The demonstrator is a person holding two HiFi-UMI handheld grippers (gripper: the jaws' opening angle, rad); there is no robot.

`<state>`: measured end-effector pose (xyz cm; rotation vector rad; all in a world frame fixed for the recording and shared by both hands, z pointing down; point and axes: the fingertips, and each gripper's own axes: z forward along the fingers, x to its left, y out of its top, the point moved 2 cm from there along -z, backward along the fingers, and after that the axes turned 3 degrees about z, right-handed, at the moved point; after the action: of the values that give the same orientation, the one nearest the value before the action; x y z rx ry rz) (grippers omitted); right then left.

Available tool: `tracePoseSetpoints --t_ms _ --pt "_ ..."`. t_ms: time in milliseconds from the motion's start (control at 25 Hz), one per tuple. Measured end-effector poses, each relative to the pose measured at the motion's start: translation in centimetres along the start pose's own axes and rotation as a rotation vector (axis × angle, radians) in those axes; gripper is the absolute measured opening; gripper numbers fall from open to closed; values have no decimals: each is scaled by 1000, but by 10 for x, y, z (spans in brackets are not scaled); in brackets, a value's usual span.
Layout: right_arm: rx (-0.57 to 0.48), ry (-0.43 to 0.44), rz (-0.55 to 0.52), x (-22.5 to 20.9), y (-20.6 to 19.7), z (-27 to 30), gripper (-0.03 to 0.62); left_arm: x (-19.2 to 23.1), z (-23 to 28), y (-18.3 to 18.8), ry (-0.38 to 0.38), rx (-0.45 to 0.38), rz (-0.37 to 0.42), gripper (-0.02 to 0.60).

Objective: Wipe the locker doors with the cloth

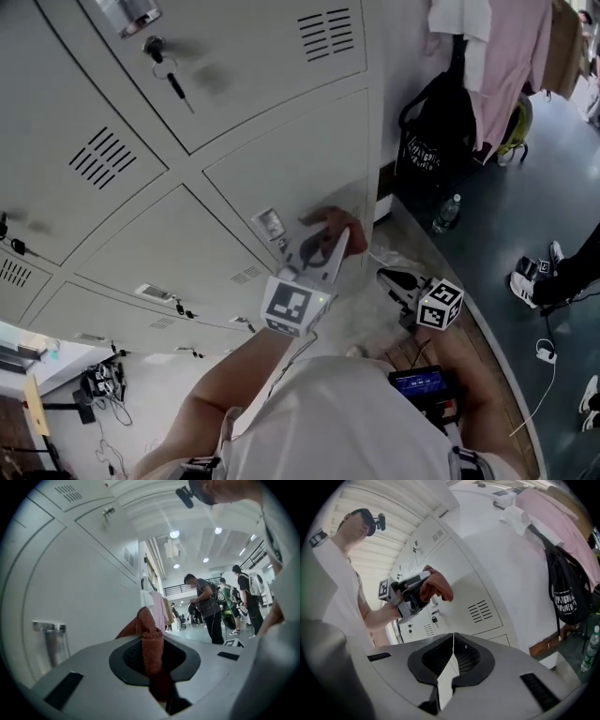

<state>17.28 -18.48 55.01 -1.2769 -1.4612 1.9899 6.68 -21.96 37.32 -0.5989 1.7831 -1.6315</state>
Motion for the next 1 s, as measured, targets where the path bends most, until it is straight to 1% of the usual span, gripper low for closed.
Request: tracePoseSetpoints --t_ms 120,240,360,520,600,680,760,880,1000 --pt "15 44 -55 15 11 17 17 8 -45 -25 25 30 -22 38" --pt "7 75 -82 33 23 31 17 22 -96 -51 97 80 -79 38" --pt "35 101 -108 51 26 42 17 32 -143 -61 156 74 -154 38" --pt "50 142 -123 79 22 50 17 41 -193 -75 218 71 -211 38" --pt "49 169 -129 94 20 52 17 43 -210 -86 248 92 -227 38" --pt "43 185 -131 107 15 51 17 43 -223 -96 259 120 -235 38" --pt "41 180 -131 115 11 49 17 41 -230 -105 260 137 -242 38" --pt "52 171 -138 121 8 45 17 37 -234 -114 266 139 -261 38" --pt "54 152 -143 122 7 40 17 30 -232 -116 246 137 -269 38"
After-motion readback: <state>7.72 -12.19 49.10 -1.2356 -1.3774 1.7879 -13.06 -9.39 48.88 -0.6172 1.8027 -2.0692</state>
